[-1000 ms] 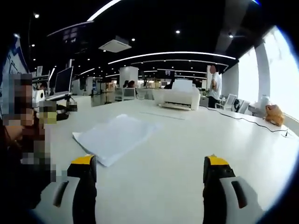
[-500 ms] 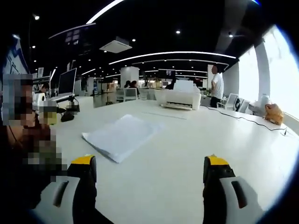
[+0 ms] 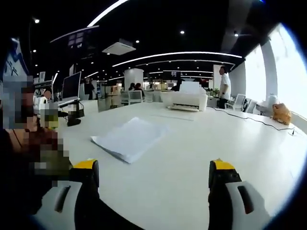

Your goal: Organize the stack of printing papers by aligning and flattening the scattered papers on the table

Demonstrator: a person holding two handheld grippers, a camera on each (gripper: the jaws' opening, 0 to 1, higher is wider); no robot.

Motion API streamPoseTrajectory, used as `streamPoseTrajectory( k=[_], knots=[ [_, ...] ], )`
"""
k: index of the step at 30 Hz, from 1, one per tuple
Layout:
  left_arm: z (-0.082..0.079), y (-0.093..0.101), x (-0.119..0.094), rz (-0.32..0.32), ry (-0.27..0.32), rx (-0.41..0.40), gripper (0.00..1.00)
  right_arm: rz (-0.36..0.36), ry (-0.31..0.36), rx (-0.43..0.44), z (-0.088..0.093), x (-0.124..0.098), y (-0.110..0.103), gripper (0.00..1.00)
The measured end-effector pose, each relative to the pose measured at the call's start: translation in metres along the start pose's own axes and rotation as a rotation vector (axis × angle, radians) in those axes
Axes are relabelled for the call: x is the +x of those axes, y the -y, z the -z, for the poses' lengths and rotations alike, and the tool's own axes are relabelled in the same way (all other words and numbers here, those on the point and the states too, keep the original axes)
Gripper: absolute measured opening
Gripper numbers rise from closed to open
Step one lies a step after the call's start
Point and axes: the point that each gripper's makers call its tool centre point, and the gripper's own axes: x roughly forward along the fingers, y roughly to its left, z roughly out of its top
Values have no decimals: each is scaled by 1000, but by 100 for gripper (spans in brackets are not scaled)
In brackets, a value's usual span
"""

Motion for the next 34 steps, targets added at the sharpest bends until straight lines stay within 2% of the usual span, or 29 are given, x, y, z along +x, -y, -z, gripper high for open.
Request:
streamPoseTrajectory(
  k=[3,7,20,28,34],
  knots=[
    [-5,3,-2,39,26,-81,97,-8,5,18,0,-3,-1,90],
    [-6,1,-4,19,19,-48,97,-6,2,25,0,-5,-1,90],
    [-12,5,-7,22,20,-24,97,-12,6,21,-3,-5,-6,90],
    [-13,6,-8,37,37,-58,97,-11,5,24,-2,-6,-7,90],
    [-13,8,-8,38,34,-53,97,-20,7,23,-3,-6,-11,90]
  ],
)
